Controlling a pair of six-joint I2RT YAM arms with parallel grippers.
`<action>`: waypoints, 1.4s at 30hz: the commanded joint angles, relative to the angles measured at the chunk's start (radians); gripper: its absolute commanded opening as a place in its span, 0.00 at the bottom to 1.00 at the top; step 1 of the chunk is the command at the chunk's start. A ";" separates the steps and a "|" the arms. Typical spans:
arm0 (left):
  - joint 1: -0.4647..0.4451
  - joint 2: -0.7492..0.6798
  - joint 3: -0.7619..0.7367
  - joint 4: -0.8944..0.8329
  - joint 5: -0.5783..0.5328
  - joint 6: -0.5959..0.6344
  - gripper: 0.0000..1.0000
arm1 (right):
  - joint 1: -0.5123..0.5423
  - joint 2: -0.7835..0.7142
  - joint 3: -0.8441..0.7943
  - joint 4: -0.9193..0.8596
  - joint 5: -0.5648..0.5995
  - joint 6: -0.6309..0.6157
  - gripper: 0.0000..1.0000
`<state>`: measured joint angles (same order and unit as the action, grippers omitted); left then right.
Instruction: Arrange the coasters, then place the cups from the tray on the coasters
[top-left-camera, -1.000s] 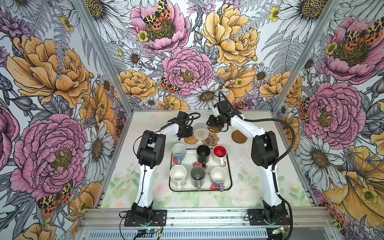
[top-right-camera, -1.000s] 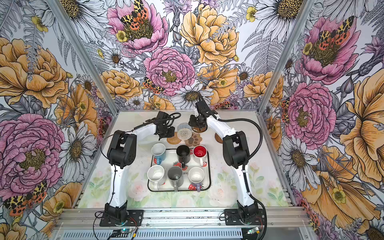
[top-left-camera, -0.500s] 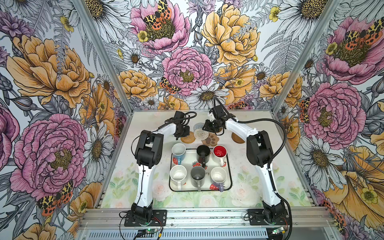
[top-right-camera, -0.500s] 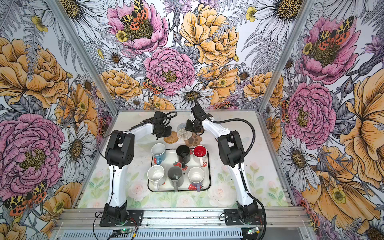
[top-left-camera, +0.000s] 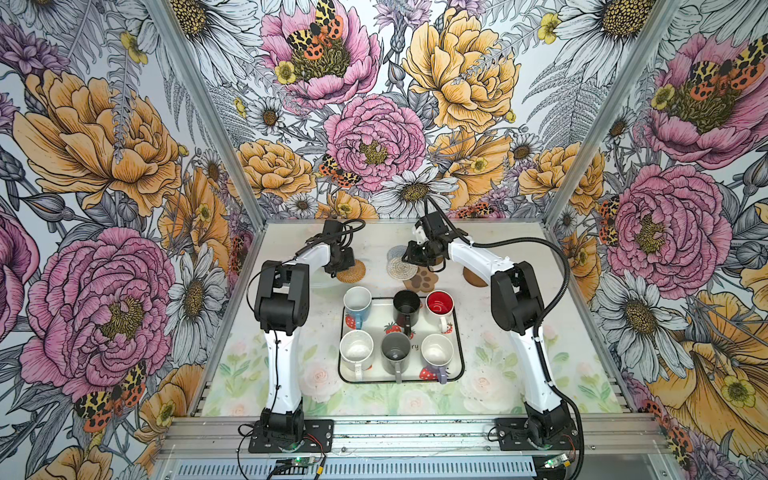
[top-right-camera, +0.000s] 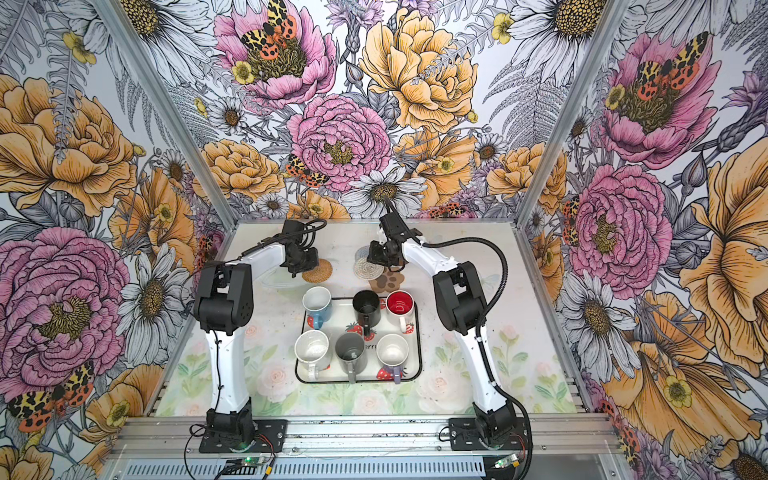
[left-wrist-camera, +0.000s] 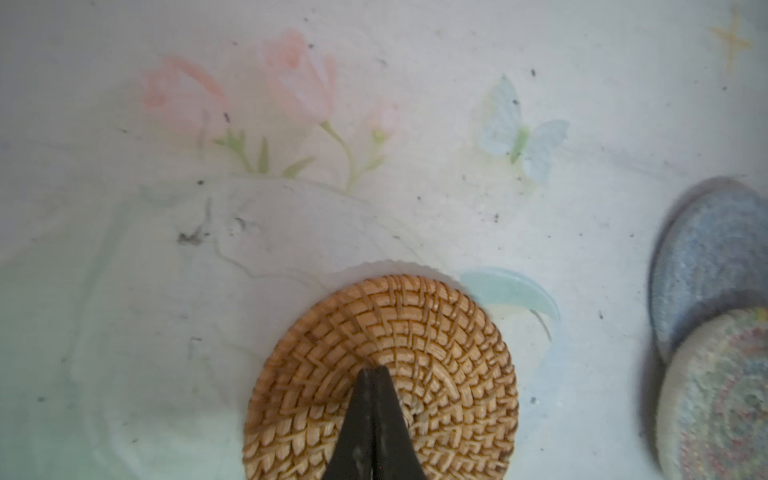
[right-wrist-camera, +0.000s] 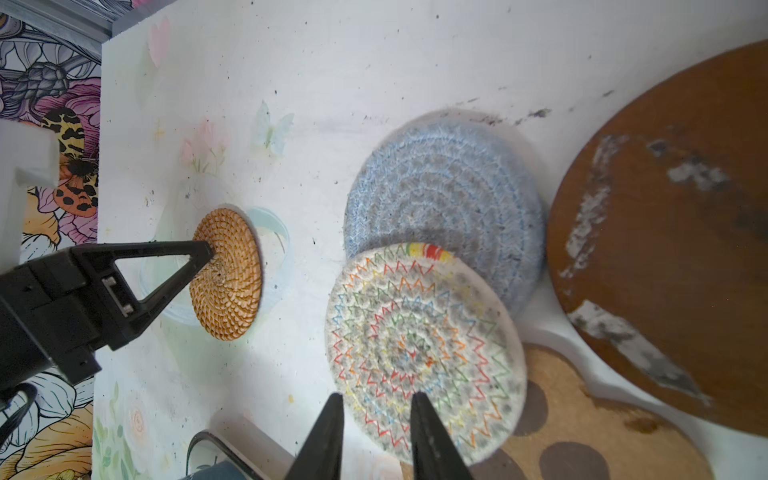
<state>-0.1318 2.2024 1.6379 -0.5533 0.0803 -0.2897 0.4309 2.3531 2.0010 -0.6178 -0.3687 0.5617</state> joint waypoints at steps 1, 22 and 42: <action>0.032 0.005 -0.001 -0.054 -0.051 -0.012 0.00 | 0.003 0.023 0.035 0.015 -0.009 0.015 0.30; 0.104 0.003 0.095 -0.056 0.023 -0.012 0.00 | -0.034 0.026 0.025 0.012 -0.005 -0.004 0.32; 0.058 -0.323 -0.028 -0.021 0.064 0.004 0.00 | -0.088 0.101 0.020 0.013 -0.081 -0.019 0.41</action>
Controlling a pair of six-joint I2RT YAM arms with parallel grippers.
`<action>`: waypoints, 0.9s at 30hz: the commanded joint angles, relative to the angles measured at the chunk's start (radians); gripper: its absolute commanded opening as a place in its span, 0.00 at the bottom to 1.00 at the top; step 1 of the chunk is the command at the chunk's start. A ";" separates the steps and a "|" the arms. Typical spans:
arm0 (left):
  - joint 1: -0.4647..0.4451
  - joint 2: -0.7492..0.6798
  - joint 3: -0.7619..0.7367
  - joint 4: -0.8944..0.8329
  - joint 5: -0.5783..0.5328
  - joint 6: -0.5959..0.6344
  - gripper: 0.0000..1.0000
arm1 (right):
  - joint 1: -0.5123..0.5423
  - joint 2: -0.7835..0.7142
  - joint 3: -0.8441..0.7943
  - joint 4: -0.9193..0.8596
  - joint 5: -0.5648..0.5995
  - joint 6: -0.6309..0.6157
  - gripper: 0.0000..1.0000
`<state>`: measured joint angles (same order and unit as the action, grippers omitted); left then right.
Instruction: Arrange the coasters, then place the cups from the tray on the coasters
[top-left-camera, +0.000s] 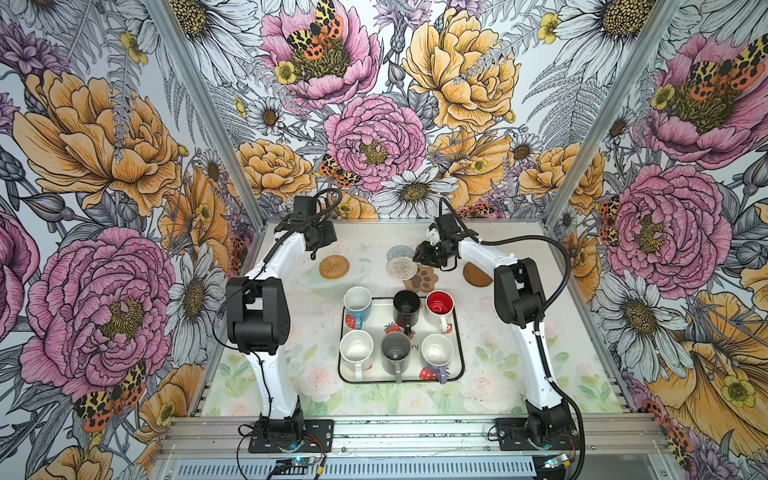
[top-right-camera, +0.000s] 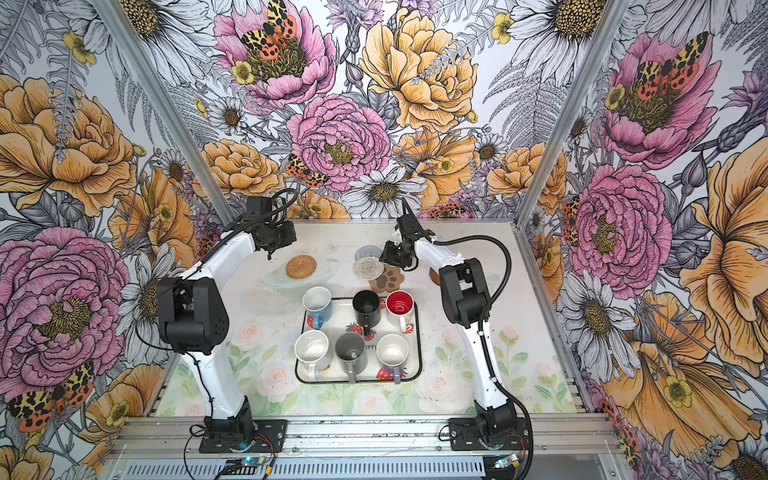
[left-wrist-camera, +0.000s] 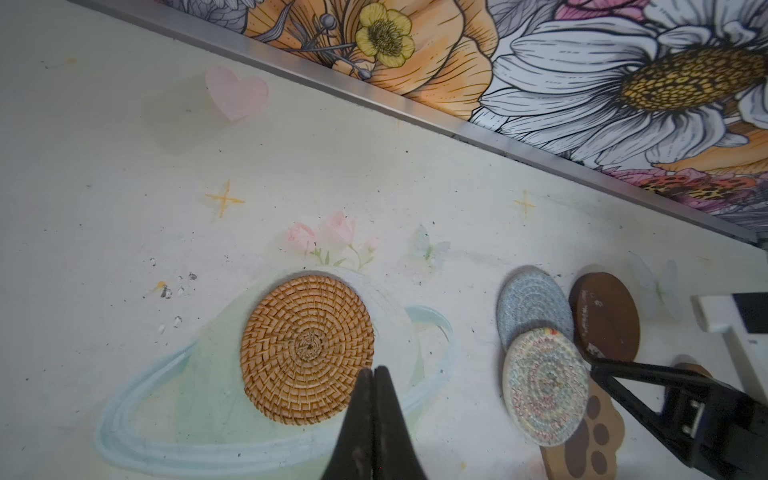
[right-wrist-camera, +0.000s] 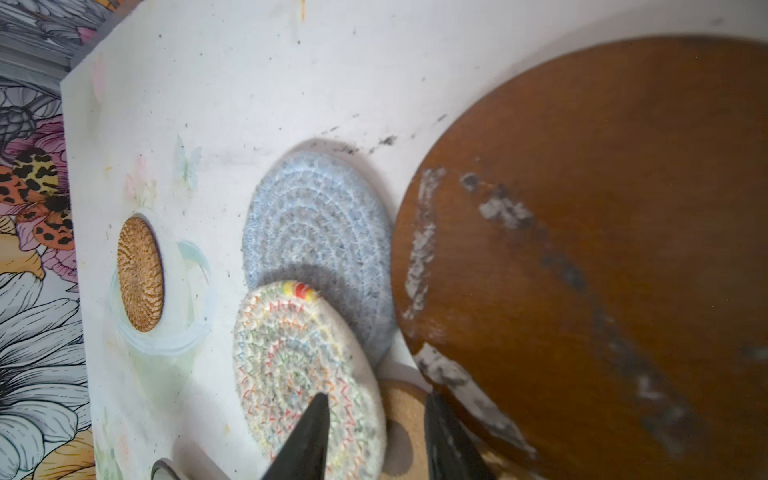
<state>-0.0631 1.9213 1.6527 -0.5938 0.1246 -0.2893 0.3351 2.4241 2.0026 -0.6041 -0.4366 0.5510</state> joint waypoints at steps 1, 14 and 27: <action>-0.014 -0.064 -0.060 0.025 0.021 0.000 0.00 | 0.008 0.031 0.017 0.000 -0.014 -0.009 0.41; -0.028 -0.276 -0.233 0.098 0.015 -0.037 0.00 | 0.033 0.062 0.016 0.001 -0.049 0.003 0.29; -0.033 -0.344 -0.316 0.113 0.008 -0.043 0.00 | 0.064 0.043 0.030 0.002 -0.082 0.006 0.00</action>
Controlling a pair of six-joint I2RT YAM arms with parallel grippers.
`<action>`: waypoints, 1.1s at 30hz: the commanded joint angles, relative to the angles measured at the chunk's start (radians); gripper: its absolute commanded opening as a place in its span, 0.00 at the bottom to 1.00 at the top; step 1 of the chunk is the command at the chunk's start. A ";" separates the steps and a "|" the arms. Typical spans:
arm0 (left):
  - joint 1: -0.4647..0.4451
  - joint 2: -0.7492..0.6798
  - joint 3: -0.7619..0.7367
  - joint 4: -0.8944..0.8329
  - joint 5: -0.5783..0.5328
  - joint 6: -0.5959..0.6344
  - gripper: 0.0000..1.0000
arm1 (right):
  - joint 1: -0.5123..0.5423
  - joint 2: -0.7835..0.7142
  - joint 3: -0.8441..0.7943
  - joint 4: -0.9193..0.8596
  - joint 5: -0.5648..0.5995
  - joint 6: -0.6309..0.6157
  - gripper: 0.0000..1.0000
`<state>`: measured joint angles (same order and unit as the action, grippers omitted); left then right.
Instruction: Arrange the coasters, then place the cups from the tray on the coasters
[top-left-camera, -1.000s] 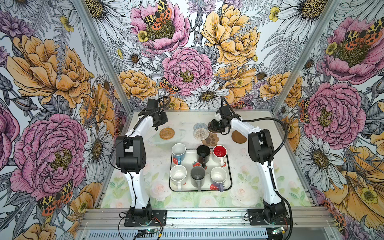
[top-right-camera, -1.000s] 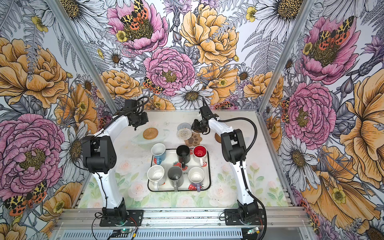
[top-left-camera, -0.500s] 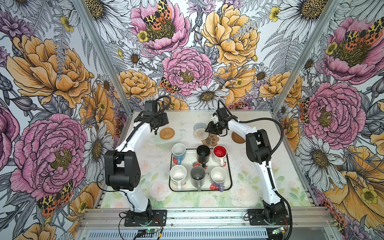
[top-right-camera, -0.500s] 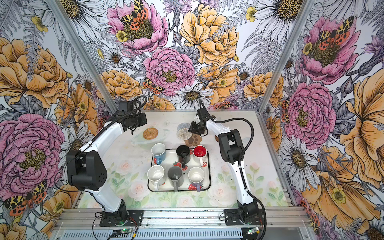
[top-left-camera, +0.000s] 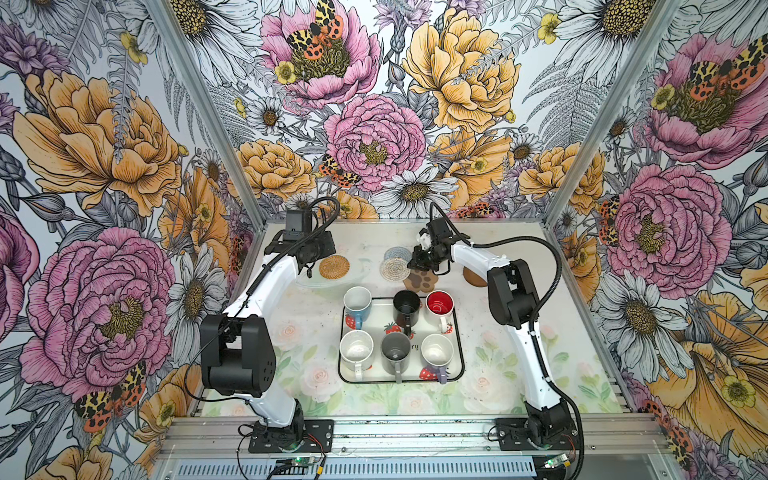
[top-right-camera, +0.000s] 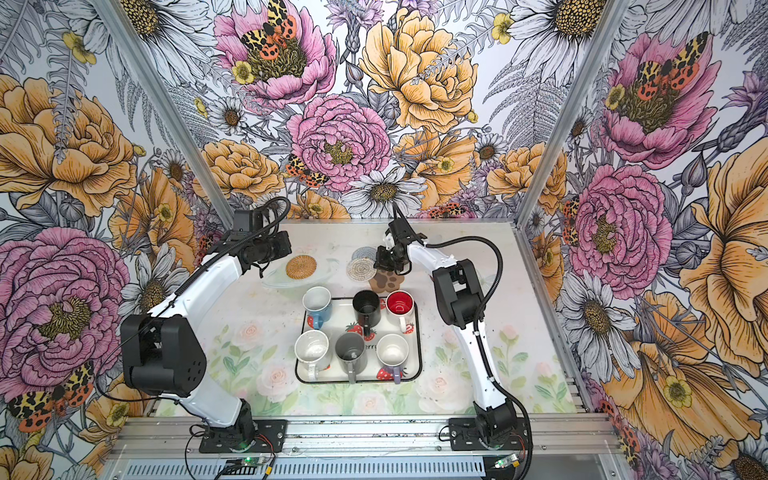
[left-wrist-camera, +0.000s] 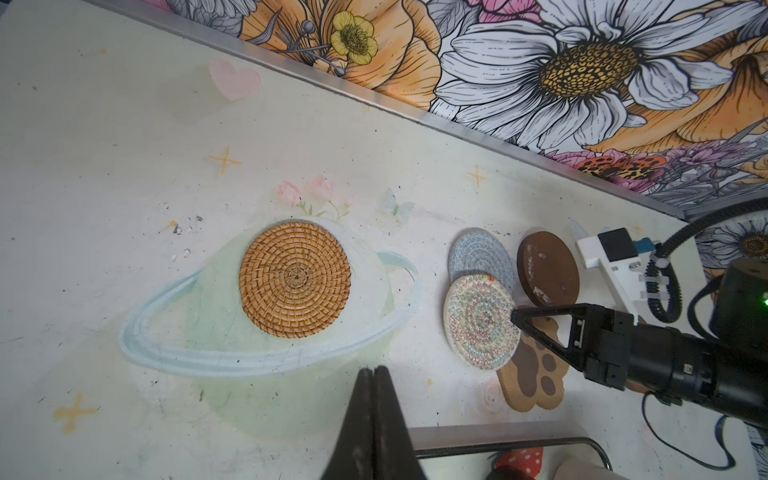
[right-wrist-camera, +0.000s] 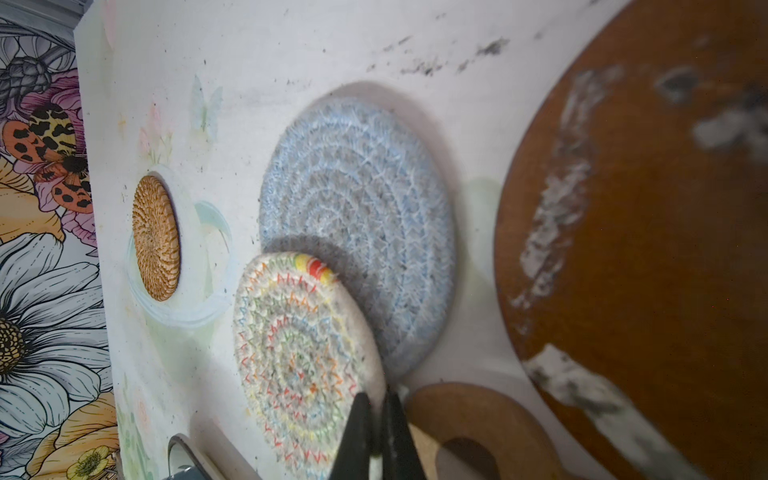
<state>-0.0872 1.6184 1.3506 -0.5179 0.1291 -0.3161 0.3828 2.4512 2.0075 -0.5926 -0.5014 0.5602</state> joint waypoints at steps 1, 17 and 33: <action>-0.010 -0.046 -0.019 0.039 0.003 -0.018 0.00 | 0.022 0.017 0.033 -0.010 -0.021 -0.003 0.00; -0.023 -0.052 -0.055 0.068 0.013 -0.036 0.00 | 0.067 0.098 0.211 -0.010 -0.078 0.048 0.00; -0.035 -0.031 -0.088 0.096 0.026 -0.054 0.00 | 0.109 0.234 0.385 -0.012 -0.087 0.120 0.00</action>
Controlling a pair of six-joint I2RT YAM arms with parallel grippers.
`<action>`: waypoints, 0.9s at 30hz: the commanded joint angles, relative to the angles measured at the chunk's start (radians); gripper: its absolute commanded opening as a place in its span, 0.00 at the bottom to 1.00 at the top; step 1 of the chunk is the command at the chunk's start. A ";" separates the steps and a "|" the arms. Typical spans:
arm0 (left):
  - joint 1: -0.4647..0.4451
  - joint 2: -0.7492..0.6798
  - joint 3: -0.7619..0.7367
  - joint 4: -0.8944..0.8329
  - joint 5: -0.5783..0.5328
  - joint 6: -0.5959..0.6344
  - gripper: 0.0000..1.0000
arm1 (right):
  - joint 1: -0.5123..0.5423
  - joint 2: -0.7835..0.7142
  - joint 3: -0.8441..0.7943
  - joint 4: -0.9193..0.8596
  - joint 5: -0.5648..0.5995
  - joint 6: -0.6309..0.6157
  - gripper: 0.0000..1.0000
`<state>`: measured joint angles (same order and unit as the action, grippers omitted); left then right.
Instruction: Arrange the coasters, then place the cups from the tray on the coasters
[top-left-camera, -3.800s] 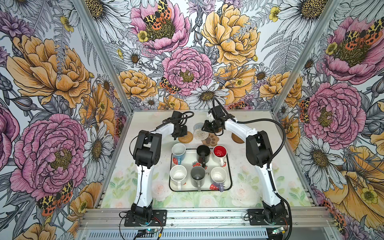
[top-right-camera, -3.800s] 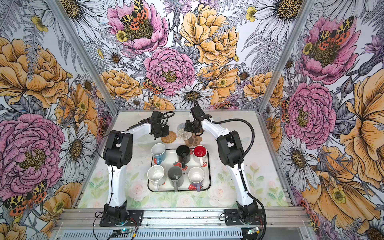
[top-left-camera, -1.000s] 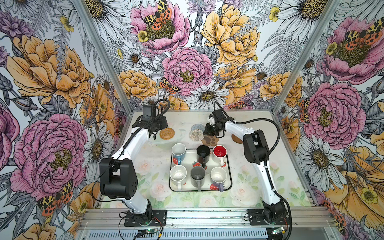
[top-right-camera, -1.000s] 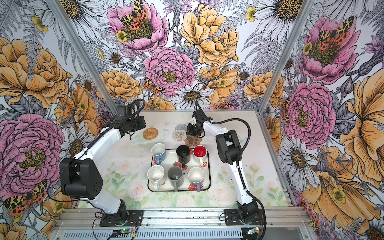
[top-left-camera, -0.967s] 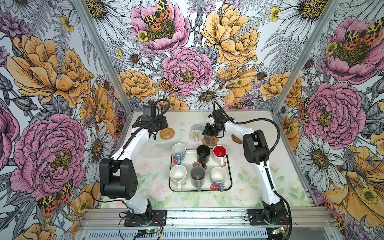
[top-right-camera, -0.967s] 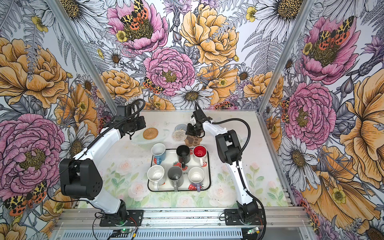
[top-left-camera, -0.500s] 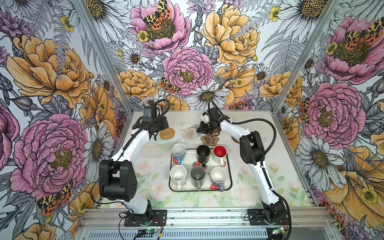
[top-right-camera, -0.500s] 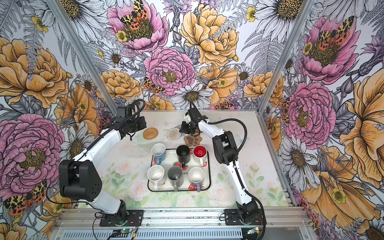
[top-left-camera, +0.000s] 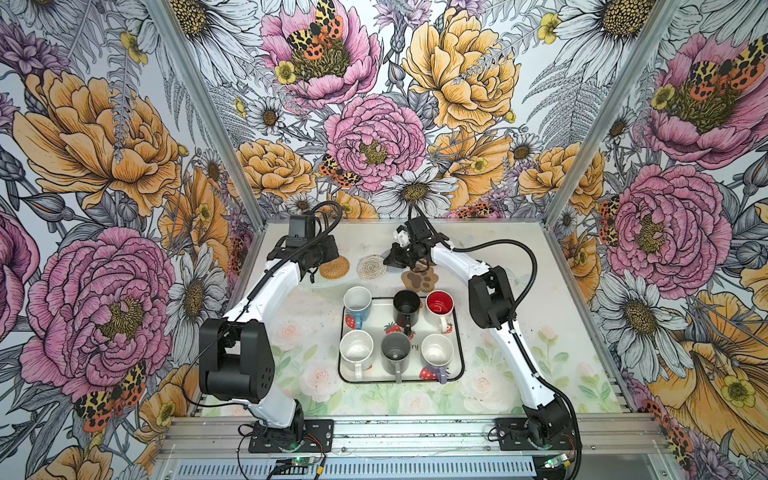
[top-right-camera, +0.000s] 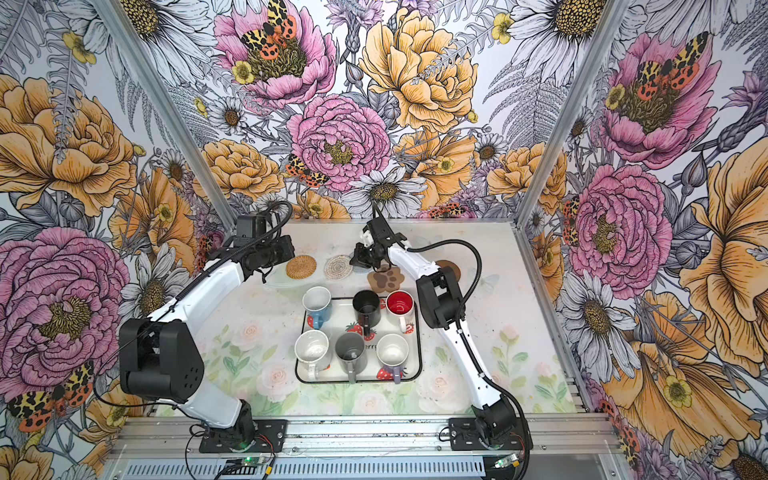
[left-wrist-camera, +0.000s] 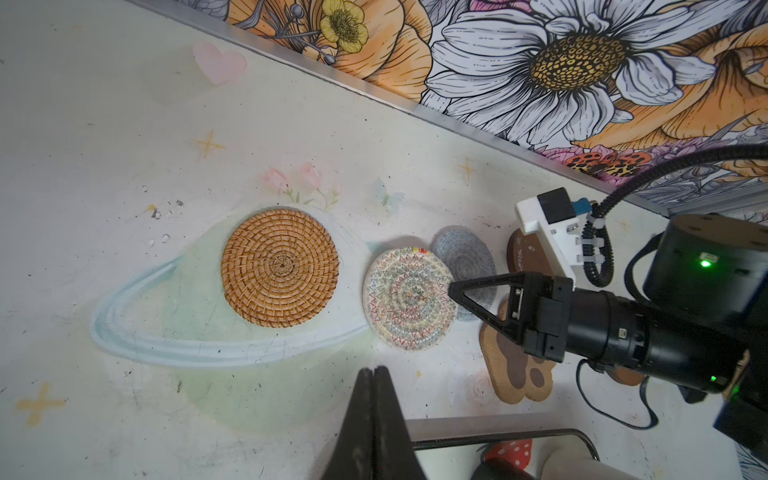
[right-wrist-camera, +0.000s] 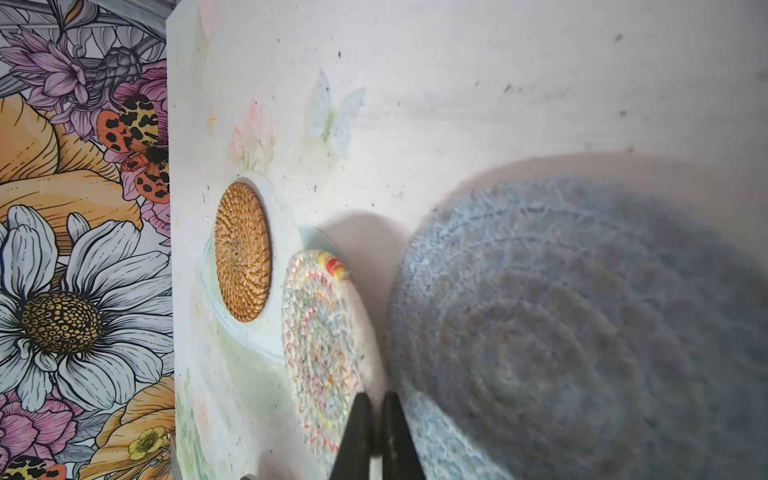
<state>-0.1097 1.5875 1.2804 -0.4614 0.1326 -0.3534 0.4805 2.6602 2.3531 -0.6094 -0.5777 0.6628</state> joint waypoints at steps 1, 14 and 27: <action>-0.013 -0.001 -0.024 0.042 0.023 -0.018 0.00 | 0.013 0.030 0.044 0.005 -0.009 0.020 0.00; -0.019 -0.002 -0.085 0.098 0.038 -0.038 0.00 | 0.023 0.103 0.148 0.005 0.012 0.071 0.00; -0.018 0.025 -0.130 0.155 0.075 -0.055 0.00 | 0.030 0.146 0.215 0.005 0.020 0.107 0.00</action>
<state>-0.1226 1.5993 1.1652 -0.3489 0.1780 -0.3950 0.4992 2.7789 2.5286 -0.6117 -0.5724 0.7544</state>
